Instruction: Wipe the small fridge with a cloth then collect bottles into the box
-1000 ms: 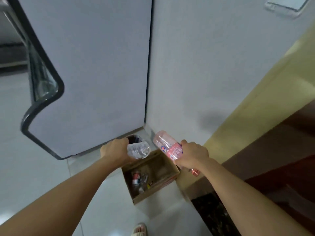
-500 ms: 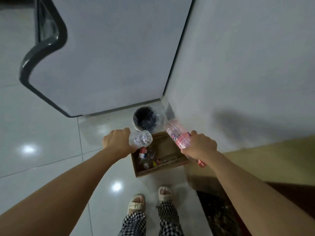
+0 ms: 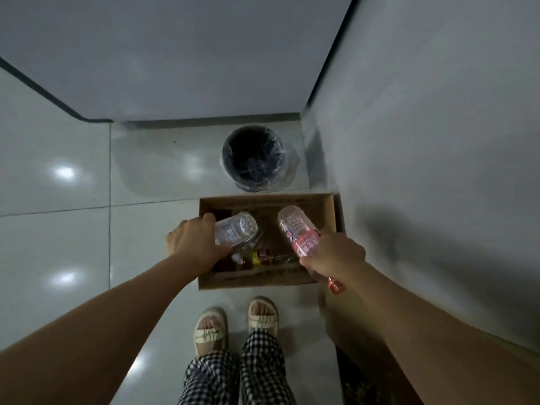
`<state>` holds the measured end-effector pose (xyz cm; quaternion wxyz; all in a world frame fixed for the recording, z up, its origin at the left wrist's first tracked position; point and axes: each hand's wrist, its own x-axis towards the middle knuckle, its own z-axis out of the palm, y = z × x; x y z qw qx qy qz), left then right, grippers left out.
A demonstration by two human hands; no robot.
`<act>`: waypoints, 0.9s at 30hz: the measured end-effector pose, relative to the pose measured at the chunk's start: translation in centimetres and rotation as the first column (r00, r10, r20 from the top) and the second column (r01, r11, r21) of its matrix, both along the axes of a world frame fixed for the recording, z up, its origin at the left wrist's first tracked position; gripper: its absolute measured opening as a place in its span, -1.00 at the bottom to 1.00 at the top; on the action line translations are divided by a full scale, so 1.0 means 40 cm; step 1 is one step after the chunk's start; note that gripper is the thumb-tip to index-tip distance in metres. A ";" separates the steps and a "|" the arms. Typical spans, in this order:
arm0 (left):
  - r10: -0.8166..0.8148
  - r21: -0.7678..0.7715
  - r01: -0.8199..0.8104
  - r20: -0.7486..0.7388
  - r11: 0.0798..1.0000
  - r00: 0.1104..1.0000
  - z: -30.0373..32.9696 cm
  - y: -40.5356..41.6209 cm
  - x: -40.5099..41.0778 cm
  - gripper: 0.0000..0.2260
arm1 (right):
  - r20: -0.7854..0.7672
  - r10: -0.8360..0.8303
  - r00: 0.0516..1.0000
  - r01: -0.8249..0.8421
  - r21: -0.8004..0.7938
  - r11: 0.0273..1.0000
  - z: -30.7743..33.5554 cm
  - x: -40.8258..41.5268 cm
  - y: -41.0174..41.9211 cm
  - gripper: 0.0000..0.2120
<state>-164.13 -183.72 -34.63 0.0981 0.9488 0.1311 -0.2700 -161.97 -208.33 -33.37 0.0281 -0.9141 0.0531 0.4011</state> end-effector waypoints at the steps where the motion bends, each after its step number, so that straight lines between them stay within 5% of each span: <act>1: 0.003 -0.010 -0.003 0.007 1.000 1.000 -0.057 -0.019 0.003 -0.58 | 0.001 -0.003 1.000 0.003 0.001 1.000 -0.058 0.007 -0.010 -0.35; 14: -0.064 -0.058 0.065 0.018 0.996 0.998 -0.695 -0.202 0.032 -0.39 | -0.045 -0.098 0.994 0.098 0.005 0.995 -0.704 0.080 -0.056 -0.39; 27: -0.235 -0.021 0.234 -0.110 0.972 0.966 -0.753 -0.198 0.047 -0.39 | -0.113 -0.145 0.983 0.150 0.037 0.988 -0.796 0.052 -0.012 -0.43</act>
